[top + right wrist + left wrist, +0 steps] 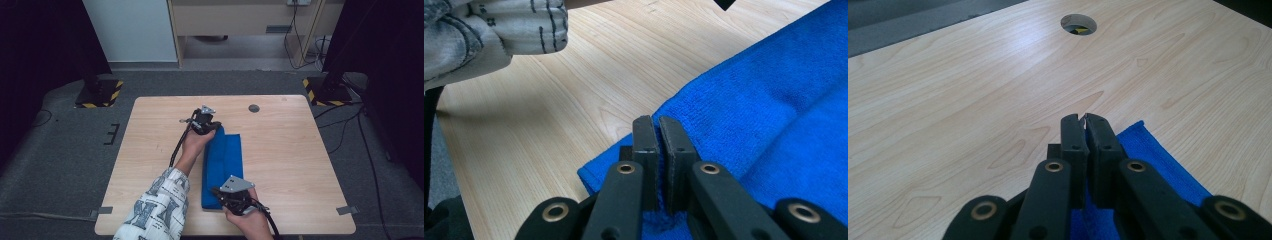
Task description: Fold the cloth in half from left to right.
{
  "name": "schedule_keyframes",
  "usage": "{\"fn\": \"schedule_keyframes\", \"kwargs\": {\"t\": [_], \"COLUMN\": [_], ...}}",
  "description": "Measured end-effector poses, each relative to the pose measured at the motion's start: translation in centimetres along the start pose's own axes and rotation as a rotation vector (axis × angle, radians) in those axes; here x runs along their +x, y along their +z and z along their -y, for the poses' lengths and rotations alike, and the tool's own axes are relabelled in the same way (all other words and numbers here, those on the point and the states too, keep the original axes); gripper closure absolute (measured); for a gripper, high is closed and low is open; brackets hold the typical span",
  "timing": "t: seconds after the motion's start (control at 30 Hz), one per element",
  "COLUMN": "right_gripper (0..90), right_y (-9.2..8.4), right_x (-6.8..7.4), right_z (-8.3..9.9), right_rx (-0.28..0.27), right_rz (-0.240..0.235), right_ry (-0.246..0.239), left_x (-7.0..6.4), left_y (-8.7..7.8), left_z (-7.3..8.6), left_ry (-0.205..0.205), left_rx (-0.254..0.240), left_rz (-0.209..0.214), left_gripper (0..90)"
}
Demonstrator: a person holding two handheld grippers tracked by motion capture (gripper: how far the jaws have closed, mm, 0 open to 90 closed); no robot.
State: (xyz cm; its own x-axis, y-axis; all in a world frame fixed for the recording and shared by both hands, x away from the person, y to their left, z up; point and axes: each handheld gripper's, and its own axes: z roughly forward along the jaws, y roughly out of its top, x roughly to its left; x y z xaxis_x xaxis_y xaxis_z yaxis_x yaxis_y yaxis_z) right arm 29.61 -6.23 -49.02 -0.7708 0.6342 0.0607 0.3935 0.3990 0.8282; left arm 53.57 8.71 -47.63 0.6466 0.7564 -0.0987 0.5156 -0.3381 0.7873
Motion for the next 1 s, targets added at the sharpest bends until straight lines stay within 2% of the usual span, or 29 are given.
{"fn": "schedule_keyframes", "kwargs": {"t": [0.83, 1.0], "right_gripper": [86.4, 86.3], "right_y": [-1.0, -1.1], "right_x": [-0.8, -1.0], "right_z": [1.3, 1.6], "right_rx": [0.013, 0.016], "right_rz": [0.013, 0.017], "right_ry": [0.022, 0.025], "left_x": [-1.4, -1.3], "left_y": [1.2, 1.2], "left_z": [0.0, -0.1], "left_ry": [0.008, 0.005], "left_rx": [0.012, 0.012], "left_rz": [0.021, 0.024], "left_gripper": [87.1, 87.0]}}
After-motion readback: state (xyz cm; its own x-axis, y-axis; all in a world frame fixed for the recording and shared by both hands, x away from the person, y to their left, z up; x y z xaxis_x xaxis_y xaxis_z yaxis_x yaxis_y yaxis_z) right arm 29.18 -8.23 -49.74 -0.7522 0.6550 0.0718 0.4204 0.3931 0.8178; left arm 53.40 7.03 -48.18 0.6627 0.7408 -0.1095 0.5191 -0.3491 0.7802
